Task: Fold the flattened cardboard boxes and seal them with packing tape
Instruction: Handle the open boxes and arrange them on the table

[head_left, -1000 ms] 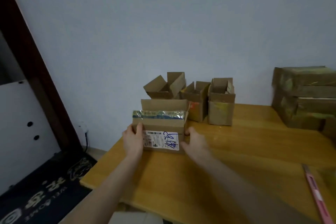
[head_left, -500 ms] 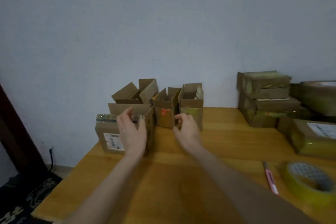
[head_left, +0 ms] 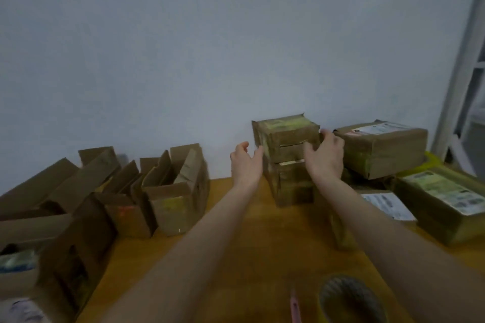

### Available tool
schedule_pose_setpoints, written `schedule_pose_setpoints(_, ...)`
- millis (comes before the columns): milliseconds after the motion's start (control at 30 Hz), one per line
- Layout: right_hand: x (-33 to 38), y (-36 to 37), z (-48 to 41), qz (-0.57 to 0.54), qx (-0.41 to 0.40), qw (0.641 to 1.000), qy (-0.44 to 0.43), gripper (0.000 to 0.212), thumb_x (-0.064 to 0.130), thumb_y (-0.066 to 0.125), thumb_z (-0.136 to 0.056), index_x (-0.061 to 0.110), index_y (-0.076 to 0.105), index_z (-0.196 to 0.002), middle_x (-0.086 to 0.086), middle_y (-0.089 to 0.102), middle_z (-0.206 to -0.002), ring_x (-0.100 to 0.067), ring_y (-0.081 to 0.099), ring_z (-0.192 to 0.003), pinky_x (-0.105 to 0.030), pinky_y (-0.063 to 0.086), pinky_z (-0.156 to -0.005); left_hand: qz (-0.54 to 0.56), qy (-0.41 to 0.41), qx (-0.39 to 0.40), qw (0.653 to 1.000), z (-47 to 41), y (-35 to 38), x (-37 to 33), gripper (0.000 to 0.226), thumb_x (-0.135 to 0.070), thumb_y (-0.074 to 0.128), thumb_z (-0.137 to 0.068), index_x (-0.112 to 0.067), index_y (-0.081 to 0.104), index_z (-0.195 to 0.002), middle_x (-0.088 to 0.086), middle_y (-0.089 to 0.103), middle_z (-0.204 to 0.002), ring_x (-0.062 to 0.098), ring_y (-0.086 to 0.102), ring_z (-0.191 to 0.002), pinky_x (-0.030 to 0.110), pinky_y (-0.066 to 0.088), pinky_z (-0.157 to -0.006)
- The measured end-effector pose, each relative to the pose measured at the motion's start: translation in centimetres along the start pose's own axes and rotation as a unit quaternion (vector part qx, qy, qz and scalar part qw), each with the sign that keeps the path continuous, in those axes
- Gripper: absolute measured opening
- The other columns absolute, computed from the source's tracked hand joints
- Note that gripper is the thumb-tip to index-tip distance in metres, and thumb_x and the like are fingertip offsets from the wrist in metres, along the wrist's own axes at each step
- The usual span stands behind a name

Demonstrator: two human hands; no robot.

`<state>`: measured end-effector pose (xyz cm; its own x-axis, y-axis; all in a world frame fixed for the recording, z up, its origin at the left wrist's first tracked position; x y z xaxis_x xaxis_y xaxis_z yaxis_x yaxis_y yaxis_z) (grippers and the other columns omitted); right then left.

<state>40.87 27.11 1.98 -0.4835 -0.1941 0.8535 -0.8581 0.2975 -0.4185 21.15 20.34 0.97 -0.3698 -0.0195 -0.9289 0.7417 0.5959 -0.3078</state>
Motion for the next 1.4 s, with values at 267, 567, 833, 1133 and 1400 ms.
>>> schedule_pose_setpoints(267, -0.6, 2.3, -6.6, -0.063, 0.110, 0.990, 0.059, 0.059, 0.044, 0.044, -0.096, 0.010, 0.039, -0.144, -0.010, 0.045, -0.144, -0.029, 0.043, -0.130, -0.042, 0.037, -0.103, 0.070, -0.078, 0.071, 0.992, -5.1, 5.5, -0.2, 0.061, -0.055, 0.039, -0.094, -0.014, 0.046, -0.138, 0.006, 0.054, -0.135, 0.026, 0.052, -0.120, 0.039, 0.042, -0.103)
schedule_pose_setpoints(567, 2.3, 2.3, 6.1, -0.142, 0.218, 0.965, 0.032, 0.068, 0.052, 0.070, -0.078, 0.012, 0.054, -0.130, -0.005, 0.060, -0.126, -0.026, 0.057, -0.111, -0.046, 0.046, -0.100, 0.050, 0.029, -0.124, 0.991, 6.3, -8.0, -0.6, 0.045, -0.034, 0.061, -0.090, -0.018, 0.046, -0.129, -0.002, 0.053, -0.120, 0.013, 0.055, -0.106, 0.032, 0.049, -0.092)
schedule_pose_setpoints(833, 4.7, 8.9, 19.9, -0.091, 0.325, 0.941, -0.011, 0.053, 0.029, 0.081, -0.072, 0.013, 0.056, -0.116, 0.001, 0.065, -0.109, -0.019, 0.062, -0.096, -0.040, 0.051, -0.089, -0.101, -0.040, -0.199, 0.974, 13.8, -20.7, 7.5, 0.046, -0.021, 0.063, -0.089, -0.021, 0.045, -0.132, 0.001, 0.056, -0.123, 0.015, 0.057, -0.102, 0.033, 0.054, -0.084)
schedule_pose_setpoints(1133, 4.8, 17.6, 29.6, 0.015, 0.372, 0.924, -0.086, 0.056, 0.022, 0.063, -0.088, 0.018, 0.042, -0.139, -0.005, 0.051, -0.129, -0.024, 0.053, -0.116, -0.038, 0.048, -0.097, -0.216, -0.158, -0.181, 0.946, 16.6, -27.2, 15.9, 0.057, -0.019, 0.055, -0.092, -0.014, 0.034, -0.146, 0.014, 0.046, -0.134, 0.031, 0.058, -0.106, 0.043, 0.050, -0.092)
schedule_pose_setpoints(1400, 5.2, 19.2, 29.7, 0.061, 0.434, 0.892, -0.107, 0.058, 0.016, 0.060, -0.087, 0.018, 0.038, -0.141, -0.007, 0.053, -0.129, -0.026, 0.054, -0.113, -0.039, 0.051, -0.091, -0.113, -0.178, -0.218, 0.953, 18.2, -25.7, 15.5, 0.057, -0.011, 0.053, -0.092, -0.007, 0.030, -0.145, 0.014, 0.027, -0.149, 0.032, 0.042, -0.129, 0.040, 0.037, -0.105)
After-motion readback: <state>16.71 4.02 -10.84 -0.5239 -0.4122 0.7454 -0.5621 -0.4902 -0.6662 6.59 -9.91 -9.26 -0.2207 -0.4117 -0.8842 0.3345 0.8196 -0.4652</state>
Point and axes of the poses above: each hand's wrist, its own z-axis away from the middle knuckle, its own y-axis out of the palm, x = y × z, the point moved 9 cm from there along -z, towards the middle knuckle
